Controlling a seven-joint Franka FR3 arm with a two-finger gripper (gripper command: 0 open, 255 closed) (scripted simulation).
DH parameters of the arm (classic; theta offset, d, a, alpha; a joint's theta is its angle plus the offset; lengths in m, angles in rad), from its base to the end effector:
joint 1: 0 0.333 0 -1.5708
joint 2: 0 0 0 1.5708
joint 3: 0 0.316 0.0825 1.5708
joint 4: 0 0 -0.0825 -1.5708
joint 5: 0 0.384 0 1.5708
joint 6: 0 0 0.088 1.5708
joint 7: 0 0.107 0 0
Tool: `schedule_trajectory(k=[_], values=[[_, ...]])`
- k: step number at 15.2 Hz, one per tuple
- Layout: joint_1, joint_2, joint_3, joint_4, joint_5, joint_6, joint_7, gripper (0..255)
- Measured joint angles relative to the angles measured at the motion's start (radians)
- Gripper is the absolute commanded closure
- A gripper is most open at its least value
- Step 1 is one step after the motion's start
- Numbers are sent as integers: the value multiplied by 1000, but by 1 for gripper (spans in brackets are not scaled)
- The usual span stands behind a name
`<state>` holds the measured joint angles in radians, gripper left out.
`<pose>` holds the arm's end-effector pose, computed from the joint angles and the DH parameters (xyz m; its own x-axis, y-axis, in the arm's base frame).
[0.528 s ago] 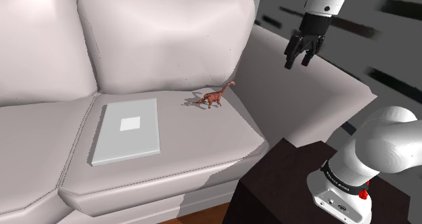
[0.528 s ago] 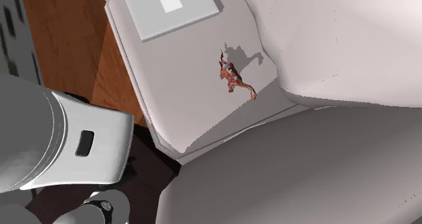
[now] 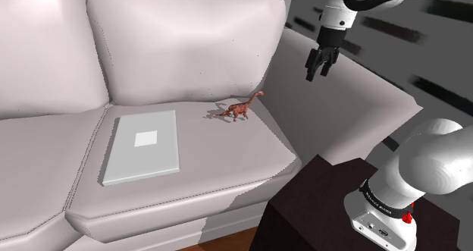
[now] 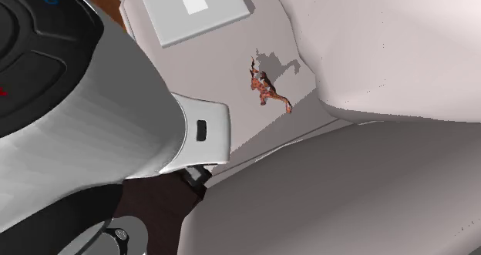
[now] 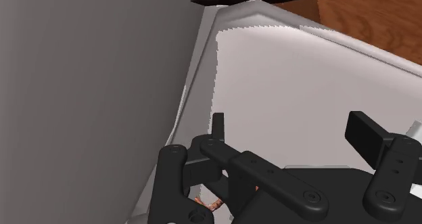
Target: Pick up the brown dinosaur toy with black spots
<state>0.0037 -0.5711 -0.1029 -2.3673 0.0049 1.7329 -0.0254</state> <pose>0.3707 -0.0411 0.5245 0.9965 -0.0545 -0.0641 -0.0585 -0.9964 -0.0619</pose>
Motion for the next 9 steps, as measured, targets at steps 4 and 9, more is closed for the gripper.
schedule_trajectory(k=[4, 9], values=[[21, 152, -36, 44, -9, 87, -117, 0], [39, 350, -75, 137, -8, 166, -270, 0]])
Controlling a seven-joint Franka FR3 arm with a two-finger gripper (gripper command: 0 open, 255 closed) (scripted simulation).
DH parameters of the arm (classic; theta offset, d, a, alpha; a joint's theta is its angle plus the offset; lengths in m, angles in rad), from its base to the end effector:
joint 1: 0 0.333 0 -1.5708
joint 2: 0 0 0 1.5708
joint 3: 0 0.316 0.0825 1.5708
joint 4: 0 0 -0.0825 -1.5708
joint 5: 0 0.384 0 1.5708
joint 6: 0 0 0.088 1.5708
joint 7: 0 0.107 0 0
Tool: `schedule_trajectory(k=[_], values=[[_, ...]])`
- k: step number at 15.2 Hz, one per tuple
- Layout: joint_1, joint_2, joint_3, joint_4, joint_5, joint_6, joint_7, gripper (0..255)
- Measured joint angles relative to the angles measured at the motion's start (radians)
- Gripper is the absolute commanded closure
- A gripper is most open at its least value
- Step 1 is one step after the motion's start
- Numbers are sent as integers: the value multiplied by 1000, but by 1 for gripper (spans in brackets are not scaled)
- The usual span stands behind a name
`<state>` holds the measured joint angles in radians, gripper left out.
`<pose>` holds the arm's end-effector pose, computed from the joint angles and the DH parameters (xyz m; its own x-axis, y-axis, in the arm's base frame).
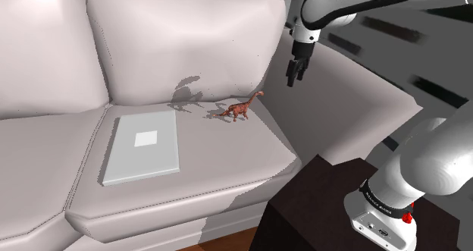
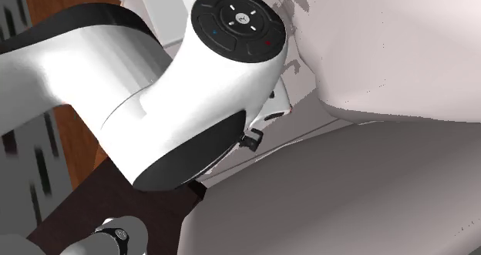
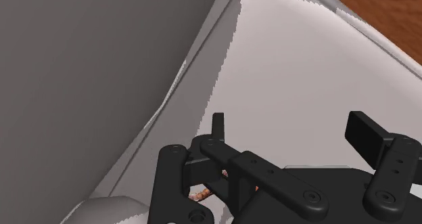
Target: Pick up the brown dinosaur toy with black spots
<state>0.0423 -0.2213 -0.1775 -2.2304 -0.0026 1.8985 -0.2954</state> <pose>0.4652 -0.0662 0.4534 0.9807 0.1693 -0.0981 0.1632 -0.9843 -0.0679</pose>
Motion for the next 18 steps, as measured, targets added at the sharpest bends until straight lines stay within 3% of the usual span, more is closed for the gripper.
schedule_trajectory(k=[6, 18], values=[[10, 257, -14, 144, 26, 82, -173, 0], [-7, 738, 38, 560, 49, 97, -439, 0]])
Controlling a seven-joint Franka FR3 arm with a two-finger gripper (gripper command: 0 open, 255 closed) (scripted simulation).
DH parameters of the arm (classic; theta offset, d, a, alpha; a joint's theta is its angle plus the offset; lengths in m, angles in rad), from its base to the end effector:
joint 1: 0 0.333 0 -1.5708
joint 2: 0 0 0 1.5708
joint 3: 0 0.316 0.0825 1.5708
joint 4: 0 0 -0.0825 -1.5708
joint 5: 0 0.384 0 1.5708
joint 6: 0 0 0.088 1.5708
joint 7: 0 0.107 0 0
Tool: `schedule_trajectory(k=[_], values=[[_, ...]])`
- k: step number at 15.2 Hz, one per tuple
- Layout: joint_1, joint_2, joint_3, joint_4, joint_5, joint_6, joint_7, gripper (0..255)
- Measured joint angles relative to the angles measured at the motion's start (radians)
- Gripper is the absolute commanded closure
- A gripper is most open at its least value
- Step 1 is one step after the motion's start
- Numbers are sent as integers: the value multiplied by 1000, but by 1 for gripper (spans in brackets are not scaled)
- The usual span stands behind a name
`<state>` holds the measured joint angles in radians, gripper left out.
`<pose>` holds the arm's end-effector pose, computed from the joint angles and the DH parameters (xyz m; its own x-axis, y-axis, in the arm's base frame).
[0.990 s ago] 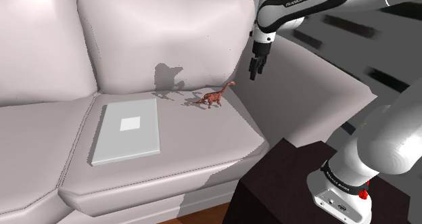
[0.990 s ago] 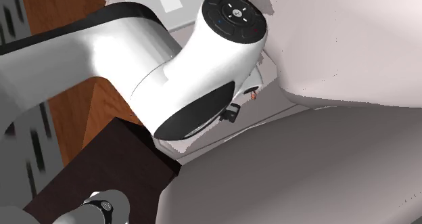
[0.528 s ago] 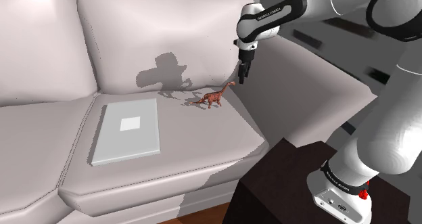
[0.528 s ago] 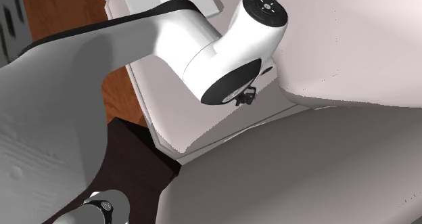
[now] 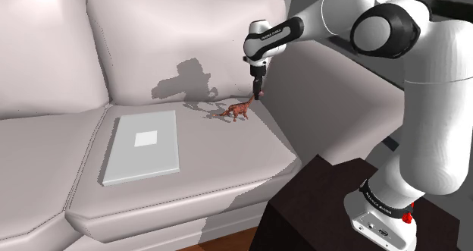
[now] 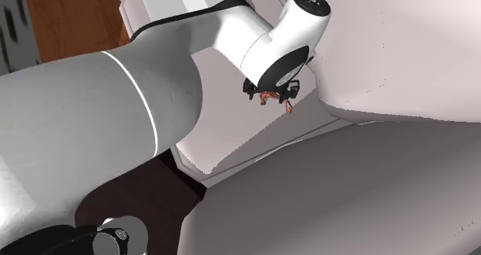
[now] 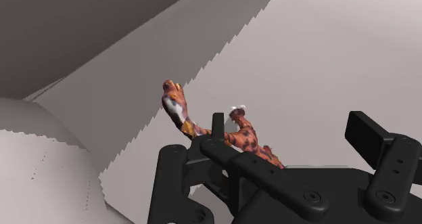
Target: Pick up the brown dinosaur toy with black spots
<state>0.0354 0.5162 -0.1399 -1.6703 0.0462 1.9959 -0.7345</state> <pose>0.6528 -0.0565 0.2937 0.7999 0.5792 -0.1573 0.5705 -0.8152 -0.1002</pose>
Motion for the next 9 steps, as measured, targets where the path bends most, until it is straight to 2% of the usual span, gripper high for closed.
schedule_trajectory(k=[5, 9], values=[[-4, 226, 32, 256, -14, -44, -80, 0], [-5, 291, 39, 315, -17, -41, -98, 0]])
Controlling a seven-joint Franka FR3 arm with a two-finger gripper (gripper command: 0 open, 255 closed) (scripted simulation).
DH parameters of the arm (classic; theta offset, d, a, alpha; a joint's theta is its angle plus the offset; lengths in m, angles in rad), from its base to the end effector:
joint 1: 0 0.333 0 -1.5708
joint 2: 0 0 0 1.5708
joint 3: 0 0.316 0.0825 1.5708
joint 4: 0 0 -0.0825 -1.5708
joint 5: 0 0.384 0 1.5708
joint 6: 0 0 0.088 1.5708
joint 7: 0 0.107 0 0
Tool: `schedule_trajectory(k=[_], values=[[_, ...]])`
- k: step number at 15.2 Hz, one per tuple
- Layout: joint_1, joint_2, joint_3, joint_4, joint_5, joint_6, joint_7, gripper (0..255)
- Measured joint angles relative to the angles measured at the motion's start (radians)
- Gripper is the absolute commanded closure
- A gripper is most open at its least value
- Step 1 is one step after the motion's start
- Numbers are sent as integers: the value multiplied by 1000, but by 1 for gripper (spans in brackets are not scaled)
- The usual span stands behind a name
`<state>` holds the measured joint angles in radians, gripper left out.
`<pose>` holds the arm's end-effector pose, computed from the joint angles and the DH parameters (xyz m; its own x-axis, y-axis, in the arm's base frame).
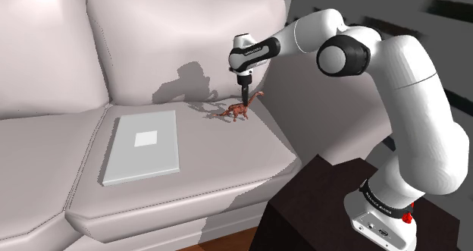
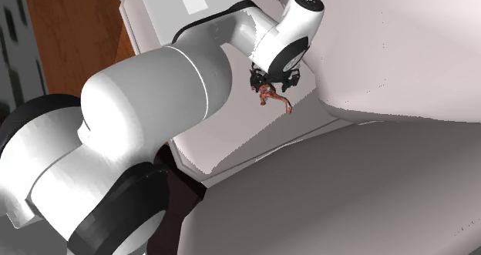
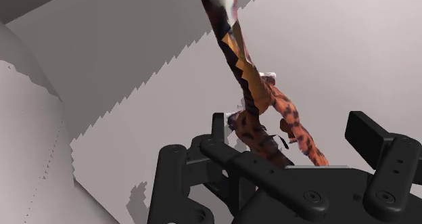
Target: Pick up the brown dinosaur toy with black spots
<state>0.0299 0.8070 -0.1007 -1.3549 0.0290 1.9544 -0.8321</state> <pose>0.7137 -0.0344 0.2256 0.6993 0.6938 -0.1721 0.6848 -0.7193 -0.1169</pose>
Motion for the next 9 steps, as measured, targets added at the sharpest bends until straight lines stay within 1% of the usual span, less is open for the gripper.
schedule_trajectory(k=[5, 6, 9], values=[[-2, 43, 2, 6, 2, 37, -1, 0], [-2, 45, 3, 5, 2, 40, -1, 255], [-2, 45, 3, 2, 2, 44, -1, 255]])
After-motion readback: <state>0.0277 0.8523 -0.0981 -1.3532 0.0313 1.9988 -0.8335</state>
